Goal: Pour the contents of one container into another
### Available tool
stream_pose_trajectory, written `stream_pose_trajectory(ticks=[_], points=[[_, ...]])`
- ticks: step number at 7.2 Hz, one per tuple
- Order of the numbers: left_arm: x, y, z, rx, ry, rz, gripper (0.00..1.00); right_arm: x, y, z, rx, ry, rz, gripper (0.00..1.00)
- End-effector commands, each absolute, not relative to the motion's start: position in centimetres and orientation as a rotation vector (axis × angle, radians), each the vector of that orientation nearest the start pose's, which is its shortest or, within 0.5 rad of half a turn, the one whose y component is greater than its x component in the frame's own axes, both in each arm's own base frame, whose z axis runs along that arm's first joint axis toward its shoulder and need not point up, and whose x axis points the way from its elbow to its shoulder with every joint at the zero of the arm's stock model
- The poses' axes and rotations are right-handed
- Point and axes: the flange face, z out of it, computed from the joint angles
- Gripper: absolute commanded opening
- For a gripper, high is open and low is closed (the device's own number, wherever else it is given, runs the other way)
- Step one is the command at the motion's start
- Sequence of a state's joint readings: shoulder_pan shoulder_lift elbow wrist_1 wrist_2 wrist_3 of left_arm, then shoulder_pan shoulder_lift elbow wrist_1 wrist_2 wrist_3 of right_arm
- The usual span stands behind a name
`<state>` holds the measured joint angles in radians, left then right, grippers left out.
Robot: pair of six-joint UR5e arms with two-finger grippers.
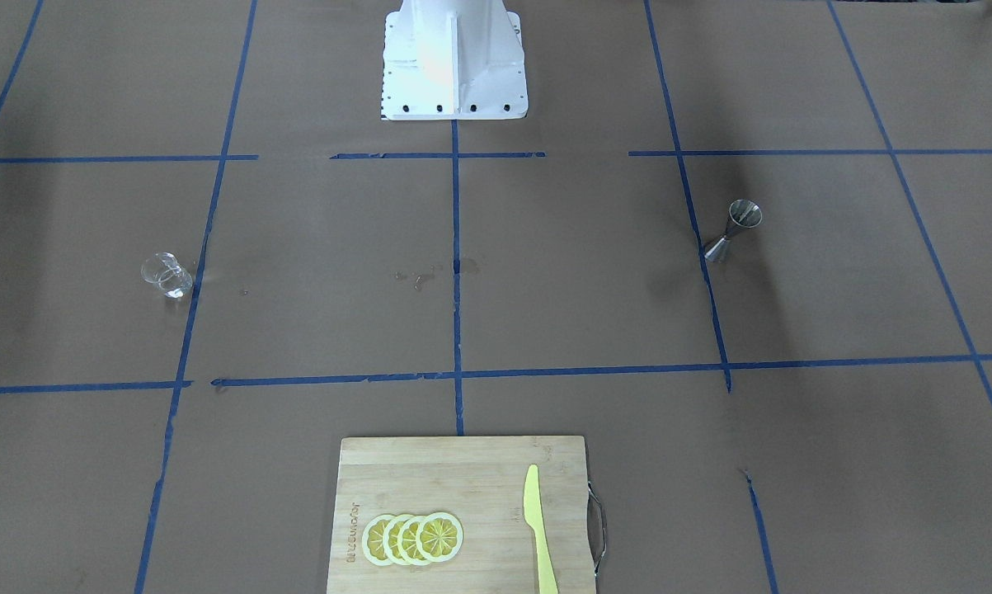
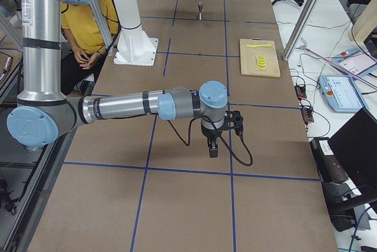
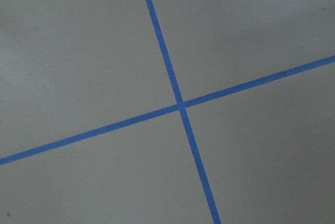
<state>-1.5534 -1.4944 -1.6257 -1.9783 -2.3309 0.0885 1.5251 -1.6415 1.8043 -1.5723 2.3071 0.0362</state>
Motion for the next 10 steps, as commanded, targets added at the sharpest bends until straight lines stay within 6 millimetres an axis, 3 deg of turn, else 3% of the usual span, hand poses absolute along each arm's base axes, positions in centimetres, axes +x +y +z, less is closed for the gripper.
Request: stream_pose_trajectory(ticks=[1, 3, 4, 5, 6, 8, 9, 10], points=[[-5.5, -48.7, 60.3, 0.551, 0.725, 0.309, 1.00, 4.5, -47.2, 58.0, 0.143, -0.739, -0.074, 1.00], [-5.4, -50.5, 58.2, 0.639, 0.715, 0.356, 1.00, 4.5, -47.5, 57.2, 0.168, -0.740, -0.100, 1.00], [-5.3, -50.5, 58.1, 0.648, 0.722, 0.359, 1.00, 4.4, -47.5, 57.1, 0.167, -0.743, -0.099, 1.00], [-5.2, -50.7, 56.9, 0.669, 0.729, 0.364, 1.00, 4.3, -47.5, 56.8, 0.169, -0.760, -0.098, 1.00], [-5.2, -50.6, 54.4, 0.725, 0.729, 0.389, 1.00, 4.1, -47.8, 56.1, 0.238, -0.789, -0.132, 1.00], [-4.0, -50.8, 53.1, 0.745, 0.743, 0.398, 1.00, 4.1, -47.5, 56.2, 0.259, -0.786, -0.138, 1.00], [-2.5, -50.5, 49.7, 0.757, 0.811, 0.286, 1.00, 4.1, -47.4, 56.3, 0.254, -0.789, -0.129, 1.00], [-0.6, -49.6, 47.6, 0.773, 0.893, 0.211, 1.00, 4.1, -47.4, 56.3, 0.252, -0.790, -0.129, 1.00]])
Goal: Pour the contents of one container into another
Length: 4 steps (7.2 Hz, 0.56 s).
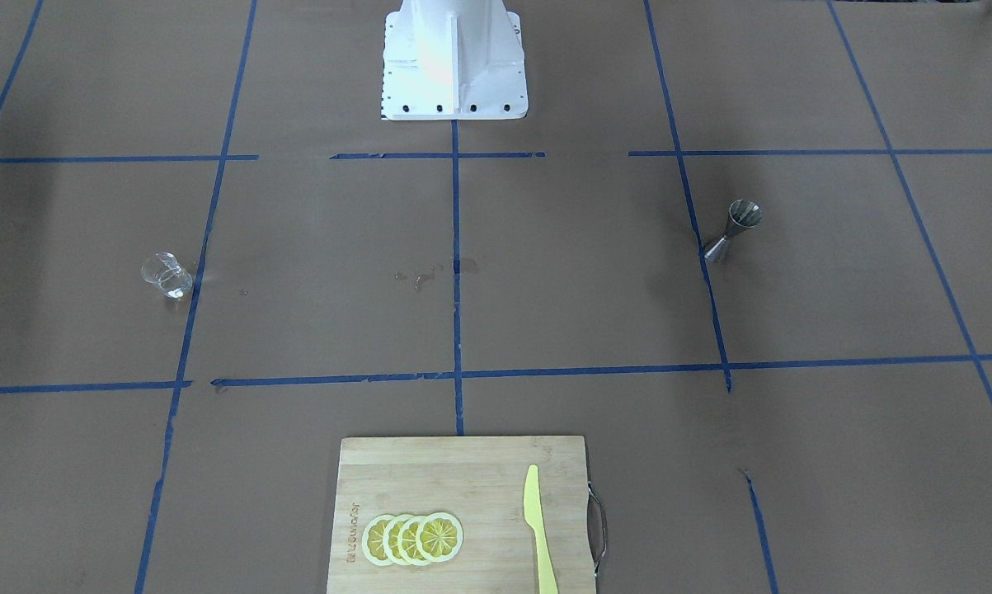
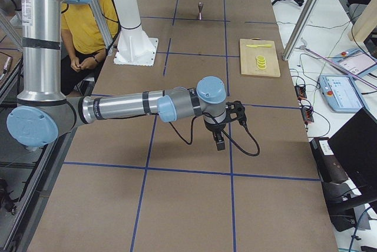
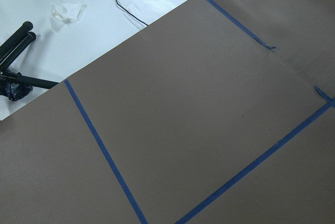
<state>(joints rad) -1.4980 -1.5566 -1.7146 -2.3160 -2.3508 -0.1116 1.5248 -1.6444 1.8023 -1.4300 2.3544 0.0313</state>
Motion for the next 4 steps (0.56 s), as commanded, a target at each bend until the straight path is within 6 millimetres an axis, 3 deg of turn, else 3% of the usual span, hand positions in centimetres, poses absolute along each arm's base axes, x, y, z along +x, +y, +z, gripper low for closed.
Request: stream_pose_trajectory(ticks=[1, 2, 3, 4], points=[[2.9, -48.8, 45.7, 0.760, 0.962, 0.189, 1.00, 4.1, -47.3, 56.4, 0.251, -0.790, -0.128, 1.00], [6.6, -47.7, 42.1, 0.758, 1.008, 0.153, 1.00, 4.1, -47.3, 56.5, 0.249, -0.790, -0.126, 1.00], [9.3, -44.6, 39.5, 0.792, 0.999, 0.107, 1.00, 4.1, -47.2, 56.6, 0.246, -0.790, -0.127, 1.00], [12.0, -42.7, 38.1, 0.802, 0.995, 0.034, 1.00, 4.1, -47.1, 56.6, 0.246, -0.790, -0.127, 1.00]])
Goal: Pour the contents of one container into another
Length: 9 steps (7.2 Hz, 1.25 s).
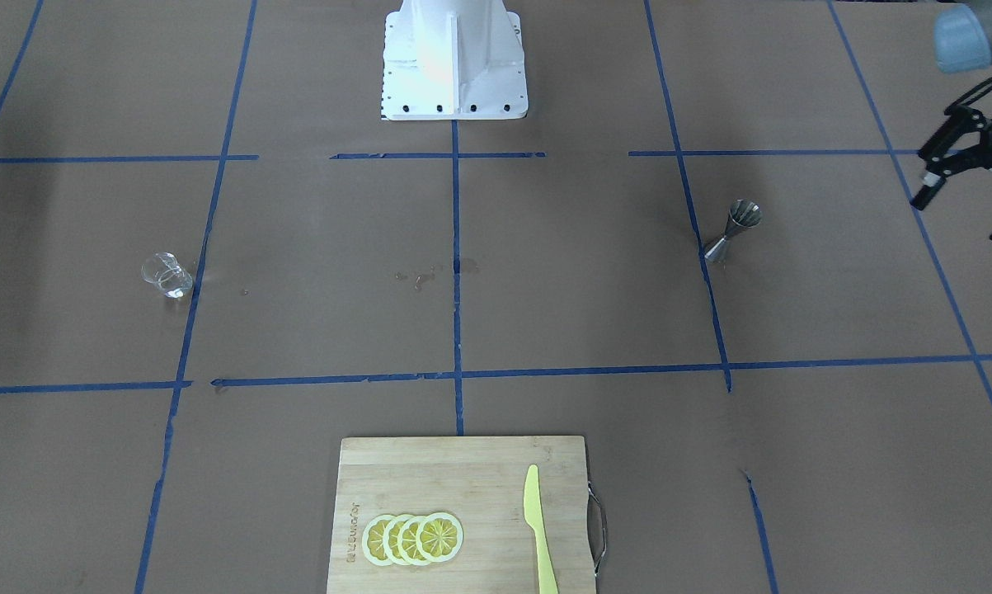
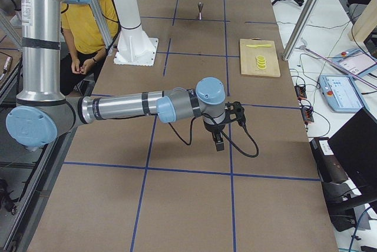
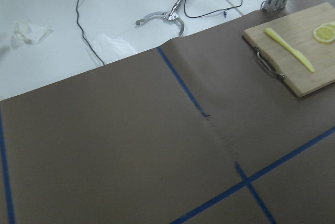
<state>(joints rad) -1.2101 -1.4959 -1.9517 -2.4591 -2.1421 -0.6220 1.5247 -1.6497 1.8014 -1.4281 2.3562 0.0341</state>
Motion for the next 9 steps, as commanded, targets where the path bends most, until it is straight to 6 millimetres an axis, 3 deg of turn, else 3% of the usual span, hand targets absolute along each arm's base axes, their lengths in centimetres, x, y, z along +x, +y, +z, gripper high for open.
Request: stream_pose_trajectory(ticks=[1, 2, 4, 7, 9], points=[[15.3, -41.6, 37.4, 0.818, 0.976, -0.057, 1.00, 4.1, -47.1, 56.7, 0.245, -0.789, -0.124, 1.00], [18.1, -40.8, 37.8, 0.847, 0.930, -0.129, 1.00, 4.1, -47.0, 56.7, 0.243, -0.790, -0.124, 1.00], [21.3, -38.7, 39.7, 0.920, 0.807, -0.231, 1.00, 4.1, -46.9, 56.7, 0.244, -0.790, -0.125, 1.00], [26.7, -34.9, 40.5, 1.037, 0.741, -0.414, 1.00, 4.1, -46.9, 56.7, 0.242, -0.789, -0.122, 1.00], [29.6, -33.7, 44.2, 1.057, 0.701, -0.475, 1.00, 4.1, -46.9, 56.7, 0.244, -0.791, -0.123, 1.00]])
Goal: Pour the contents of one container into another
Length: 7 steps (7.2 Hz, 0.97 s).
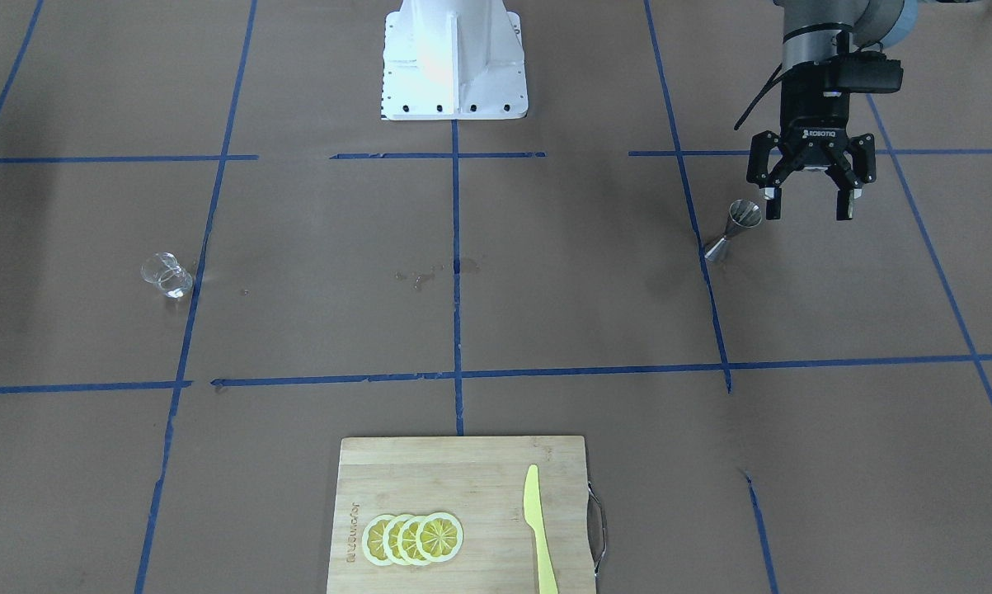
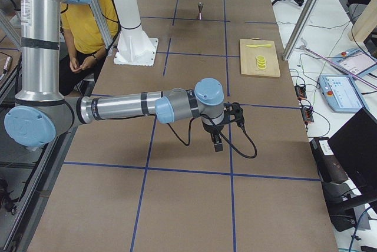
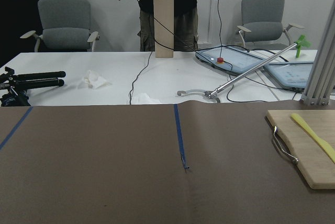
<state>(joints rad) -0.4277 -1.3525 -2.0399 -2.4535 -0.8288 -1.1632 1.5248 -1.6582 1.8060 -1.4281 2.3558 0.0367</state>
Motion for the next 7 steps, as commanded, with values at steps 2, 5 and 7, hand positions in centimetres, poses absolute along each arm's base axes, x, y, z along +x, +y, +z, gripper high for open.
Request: stream_pose_trajectory(ticks=[2, 5, 7], points=[[32.0, -32.0, 46.2, 1.046, 0.702, -0.470, 1.00, 4.1, -46.9, 56.8, 0.242, -0.789, -0.123, 1.00], [34.7, -29.5, 47.5, 1.108, 0.689, -0.484, 1.00, 4.1, -46.9, 56.7, 0.242, -0.791, -0.123, 1.00], [35.9, -28.5, 49.2, 1.130, 0.684, -0.486, 1.00, 4.2, -47.0, 56.9, 0.240, -0.789, -0.120, 1.00]])
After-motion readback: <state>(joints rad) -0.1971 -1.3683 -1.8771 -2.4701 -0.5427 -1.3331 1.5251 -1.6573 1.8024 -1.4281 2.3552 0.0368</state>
